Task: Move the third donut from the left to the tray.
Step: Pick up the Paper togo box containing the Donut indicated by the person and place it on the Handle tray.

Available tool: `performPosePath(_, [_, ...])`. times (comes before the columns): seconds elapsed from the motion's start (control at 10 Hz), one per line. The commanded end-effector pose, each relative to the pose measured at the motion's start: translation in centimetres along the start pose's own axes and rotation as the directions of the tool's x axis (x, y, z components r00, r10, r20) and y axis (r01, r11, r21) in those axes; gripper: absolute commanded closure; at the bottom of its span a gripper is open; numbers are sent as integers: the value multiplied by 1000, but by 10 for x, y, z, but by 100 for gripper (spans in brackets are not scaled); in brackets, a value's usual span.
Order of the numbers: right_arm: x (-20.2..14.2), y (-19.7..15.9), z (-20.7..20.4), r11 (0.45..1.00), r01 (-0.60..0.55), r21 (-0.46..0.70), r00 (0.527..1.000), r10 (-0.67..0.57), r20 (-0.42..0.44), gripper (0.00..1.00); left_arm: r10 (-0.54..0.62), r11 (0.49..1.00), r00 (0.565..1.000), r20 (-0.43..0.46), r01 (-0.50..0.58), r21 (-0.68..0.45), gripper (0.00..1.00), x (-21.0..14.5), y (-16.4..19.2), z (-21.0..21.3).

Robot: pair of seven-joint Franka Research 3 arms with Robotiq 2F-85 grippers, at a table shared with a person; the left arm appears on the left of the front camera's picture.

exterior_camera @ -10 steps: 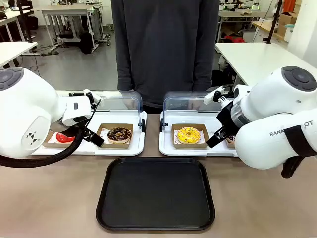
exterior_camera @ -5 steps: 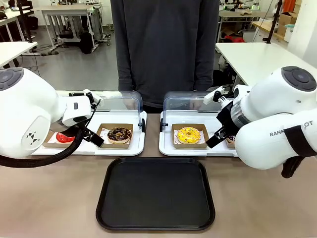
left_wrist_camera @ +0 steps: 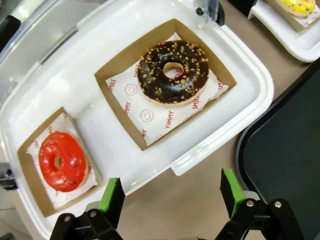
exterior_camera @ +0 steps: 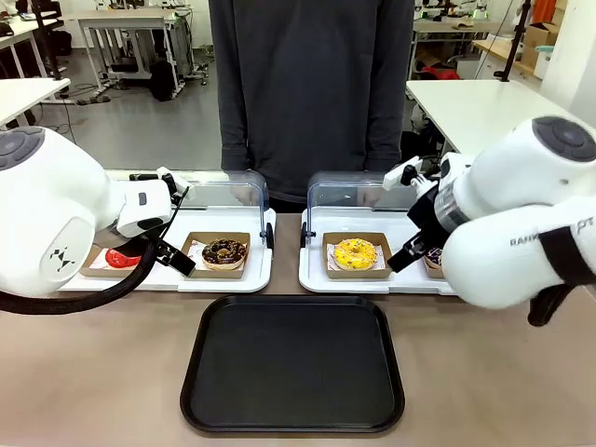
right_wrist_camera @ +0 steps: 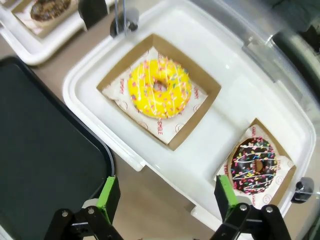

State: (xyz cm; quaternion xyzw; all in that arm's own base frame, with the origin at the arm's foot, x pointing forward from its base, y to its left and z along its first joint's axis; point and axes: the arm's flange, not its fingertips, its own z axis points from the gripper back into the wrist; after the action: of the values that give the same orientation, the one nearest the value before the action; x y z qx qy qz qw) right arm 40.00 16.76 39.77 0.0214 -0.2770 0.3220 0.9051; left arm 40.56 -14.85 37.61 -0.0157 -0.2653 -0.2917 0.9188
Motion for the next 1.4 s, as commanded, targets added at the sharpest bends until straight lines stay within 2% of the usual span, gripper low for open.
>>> performPosePath(0.0, [21,-45,58,996,8,84,1000,-10,26,0,-13,999,999,-31,12,-52,0,18,35,44])
performPosePath(0.2, [23,-88,95,986,23,163,998,-32,55,0,-64,982,998,-25,59,-177,0,21,76,89])
performPosePath(0.4, [0,-146,123,957,-11,288,992,-25,121,0,-140,938,989,43,147,-313,0,9,123,127])
performPosePath(0.5, [-19,-176,135,943,-36,331,983,-26,179,0,-202,898,973,113,230,-376,0,-1,153,145])
performPosePath(0.6, [-38,-201,146,925,-66,373,973,-23,228,0,-210,858,960,187,273,-436,0,-16,186,157])
performPosePath(0.8, [-92,-255,164,893,-137,428,922,-43,384,0,-174,815,923,343,331,-477,0,-53,251,167])
performPosePath(0.9, [-110,-270,165,870,-141,473,901,-85,424,0,-146,798,906,396,345,-495,0,-65,269,165])
performPosePath(1.1, [-134,-287,166,860,-144,490,866,-130,483,0,-160,808,857,490,399,-434,0,-84,274,165])
performPosePath(1.3, [-148,-295,172,860,-163,483,829,-146,540,0,-130,803,853,505,389,-452,0,-92,271,160])
